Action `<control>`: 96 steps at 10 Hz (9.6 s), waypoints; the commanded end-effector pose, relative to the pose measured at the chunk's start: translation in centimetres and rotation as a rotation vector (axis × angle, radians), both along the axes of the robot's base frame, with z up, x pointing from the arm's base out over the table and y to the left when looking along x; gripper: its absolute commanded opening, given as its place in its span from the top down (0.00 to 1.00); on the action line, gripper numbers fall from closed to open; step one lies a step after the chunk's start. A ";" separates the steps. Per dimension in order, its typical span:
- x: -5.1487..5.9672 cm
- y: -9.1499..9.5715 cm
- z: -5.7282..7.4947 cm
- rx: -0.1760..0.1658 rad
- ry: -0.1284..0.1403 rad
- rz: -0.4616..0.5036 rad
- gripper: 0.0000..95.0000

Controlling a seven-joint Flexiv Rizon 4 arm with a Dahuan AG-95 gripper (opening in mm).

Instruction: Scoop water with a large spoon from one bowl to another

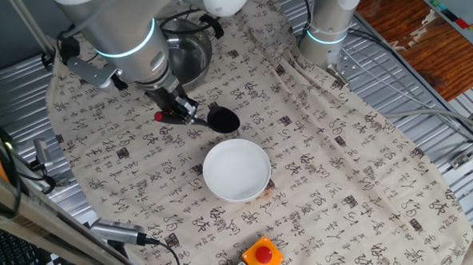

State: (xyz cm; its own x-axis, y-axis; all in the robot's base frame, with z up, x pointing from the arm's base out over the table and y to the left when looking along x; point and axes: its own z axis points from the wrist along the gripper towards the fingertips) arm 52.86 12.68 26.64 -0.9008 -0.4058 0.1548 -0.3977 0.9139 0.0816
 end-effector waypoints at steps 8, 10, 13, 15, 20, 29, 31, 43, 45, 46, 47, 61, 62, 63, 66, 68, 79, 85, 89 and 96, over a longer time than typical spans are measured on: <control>-0.1 -0.1 0.0 -0.006 -0.023 -0.035 1.00; -0.3 -0.9 0.4 -0.004 -0.013 -0.029 1.00; -0.5 -2.2 1.2 -0.003 0.018 -0.014 1.00; -0.7 -3.3 1.6 0.002 0.024 0.008 1.00; -1.3 -6.8 1.9 0.023 0.048 0.065 1.00; -1.4 -8.3 2.1 0.027 0.068 0.084 1.00; -1.4 -8.3 2.1 0.025 0.071 0.085 1.00; -1.6 -9.2 2.4 0.016 0.059 0.056 1.00; -1.8 -10.7 2.6 0.024 0.058 0.078 1.00; -2.0 -11.9 2.7 0.025 0.058 0.095 1.00; -2.3 -13.3 2.6 0.026 0.057 0.120 1.00; -2.7 -19.9 1.7 0.029 0.042 0.130 1.00; -2.7 -19.9 1.7 0.015 0.043 0.105 1.00; -2.7 -19.9 1.7 0.017 0.041 0.107 1.00; -2.7 -20.7 1.8 0.017 0.042 0.144 1.00; -2.3 -23.1 1.9 0.030 0.041 0.192 1.00; -2.5 -25.4 1.7 0.007 0.040 0.176 1.00; -2.6 -28.3 -0.3 -0.012 0.029 0.239 1.00; -2.4 -28.4 -1.2 -0.013 0.016 0.238 1.00; -2.2 -28.7 -2.4 -0.065 0.031 0.229 1.00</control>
State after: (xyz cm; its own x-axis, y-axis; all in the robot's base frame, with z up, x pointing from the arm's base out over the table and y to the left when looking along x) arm 50.43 -15.99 24.17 -0.7814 -0.5867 0.2129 -0.5936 0.8039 0.0364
